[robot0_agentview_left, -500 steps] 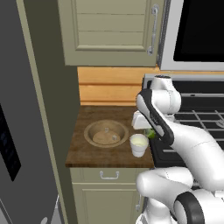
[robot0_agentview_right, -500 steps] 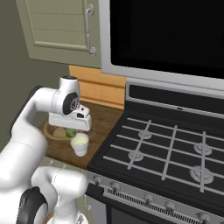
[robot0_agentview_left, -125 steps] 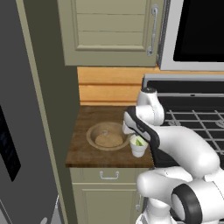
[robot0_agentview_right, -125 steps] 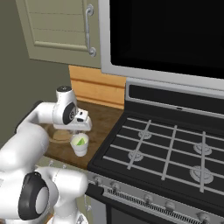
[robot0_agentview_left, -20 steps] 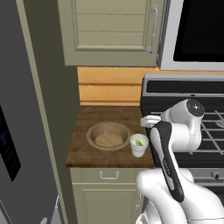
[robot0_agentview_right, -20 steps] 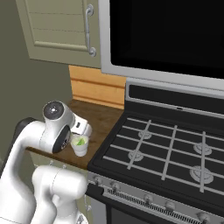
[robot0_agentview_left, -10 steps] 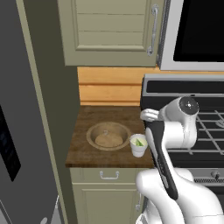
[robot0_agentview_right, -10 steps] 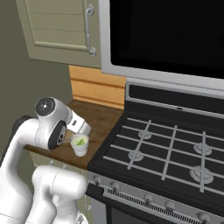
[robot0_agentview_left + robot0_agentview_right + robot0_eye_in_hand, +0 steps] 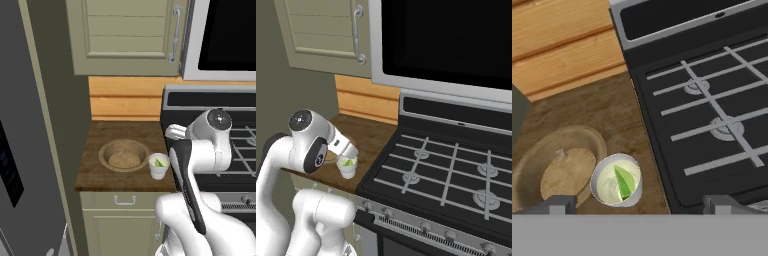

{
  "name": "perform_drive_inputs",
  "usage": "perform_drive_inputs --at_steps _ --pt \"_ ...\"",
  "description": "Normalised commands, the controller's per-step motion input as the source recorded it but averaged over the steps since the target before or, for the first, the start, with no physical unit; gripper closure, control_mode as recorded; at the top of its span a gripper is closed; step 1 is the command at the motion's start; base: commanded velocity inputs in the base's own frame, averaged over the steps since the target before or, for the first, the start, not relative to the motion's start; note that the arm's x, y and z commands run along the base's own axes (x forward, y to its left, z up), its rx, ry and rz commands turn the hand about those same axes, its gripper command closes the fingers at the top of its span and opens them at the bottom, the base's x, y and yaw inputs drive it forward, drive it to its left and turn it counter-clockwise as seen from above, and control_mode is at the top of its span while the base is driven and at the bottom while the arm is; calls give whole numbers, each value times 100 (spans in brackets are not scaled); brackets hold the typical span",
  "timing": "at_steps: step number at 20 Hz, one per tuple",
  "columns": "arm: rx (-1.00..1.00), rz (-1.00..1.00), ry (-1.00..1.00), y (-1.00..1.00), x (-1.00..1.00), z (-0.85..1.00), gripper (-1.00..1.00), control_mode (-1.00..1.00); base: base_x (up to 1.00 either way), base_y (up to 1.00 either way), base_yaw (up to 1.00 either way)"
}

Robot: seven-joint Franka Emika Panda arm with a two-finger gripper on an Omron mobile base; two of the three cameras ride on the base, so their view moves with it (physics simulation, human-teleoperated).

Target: Grab a lemon wedge from the fridge and one ice cube from the ice bowl, and put them in the glass of lemonade.

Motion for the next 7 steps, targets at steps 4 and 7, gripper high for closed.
perform_drive_inputs --at_steps 4,7 --pt "1 0 6 -4 -52 11 -100 -100 0 0 0" --pt "5 0 17 -12 -38 26 -100 -100 0 0 0"
